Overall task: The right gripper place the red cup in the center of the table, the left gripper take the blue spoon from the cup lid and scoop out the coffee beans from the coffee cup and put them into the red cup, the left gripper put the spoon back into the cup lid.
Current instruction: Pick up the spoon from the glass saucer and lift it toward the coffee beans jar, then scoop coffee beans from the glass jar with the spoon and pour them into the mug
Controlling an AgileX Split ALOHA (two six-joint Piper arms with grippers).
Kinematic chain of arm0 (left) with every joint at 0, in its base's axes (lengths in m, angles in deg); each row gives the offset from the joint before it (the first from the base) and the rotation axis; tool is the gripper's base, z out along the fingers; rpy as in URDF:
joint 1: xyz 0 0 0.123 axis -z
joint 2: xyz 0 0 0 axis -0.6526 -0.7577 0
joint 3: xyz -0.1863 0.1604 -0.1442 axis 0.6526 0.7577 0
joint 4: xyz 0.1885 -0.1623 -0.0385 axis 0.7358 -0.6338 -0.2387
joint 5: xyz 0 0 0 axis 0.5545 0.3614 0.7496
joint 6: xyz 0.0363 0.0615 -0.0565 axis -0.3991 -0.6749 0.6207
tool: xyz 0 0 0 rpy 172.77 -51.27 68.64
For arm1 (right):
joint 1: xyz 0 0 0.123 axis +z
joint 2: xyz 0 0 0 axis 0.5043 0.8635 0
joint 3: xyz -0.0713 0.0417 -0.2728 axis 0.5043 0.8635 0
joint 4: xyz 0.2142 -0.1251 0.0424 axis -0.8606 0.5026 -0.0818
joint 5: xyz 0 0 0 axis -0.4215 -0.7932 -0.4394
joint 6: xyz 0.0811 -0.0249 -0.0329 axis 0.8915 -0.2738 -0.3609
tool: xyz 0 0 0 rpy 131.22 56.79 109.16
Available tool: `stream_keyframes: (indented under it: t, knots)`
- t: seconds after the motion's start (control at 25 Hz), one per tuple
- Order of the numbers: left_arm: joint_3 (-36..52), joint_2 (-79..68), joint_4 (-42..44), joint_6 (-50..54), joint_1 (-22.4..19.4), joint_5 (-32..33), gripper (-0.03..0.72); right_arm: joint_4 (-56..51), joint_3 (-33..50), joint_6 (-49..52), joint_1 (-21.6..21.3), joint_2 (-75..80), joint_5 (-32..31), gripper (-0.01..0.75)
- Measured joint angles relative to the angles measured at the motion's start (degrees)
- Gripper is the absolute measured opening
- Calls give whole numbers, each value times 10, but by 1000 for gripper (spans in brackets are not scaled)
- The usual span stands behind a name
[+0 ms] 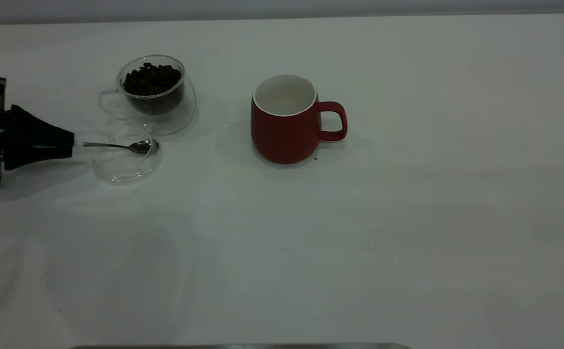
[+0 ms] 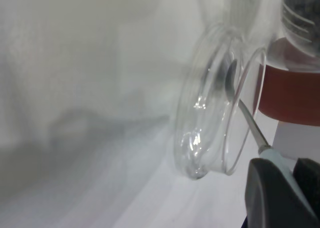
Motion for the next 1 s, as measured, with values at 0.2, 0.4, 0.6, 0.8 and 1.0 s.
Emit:
stream_keyframes:
  t: [0.2,0.4,0.6,0.8,1.0]
  knots:
    - [0,20,13,0,0,-1,114,0,0,-1,0,0,0,587]
    - [0,50,67,25,0,0,114,0,0,-1,0,0,0,587]
    - [0,75,137,49,0,5,114,0,0,0,0,0,0,587]
    - [-17,110,151,53,0,36,114,0,0,0,0,0,0,587]
    - [-88,136,153,53,0,63,114,0,0,0,0,0,0,587]
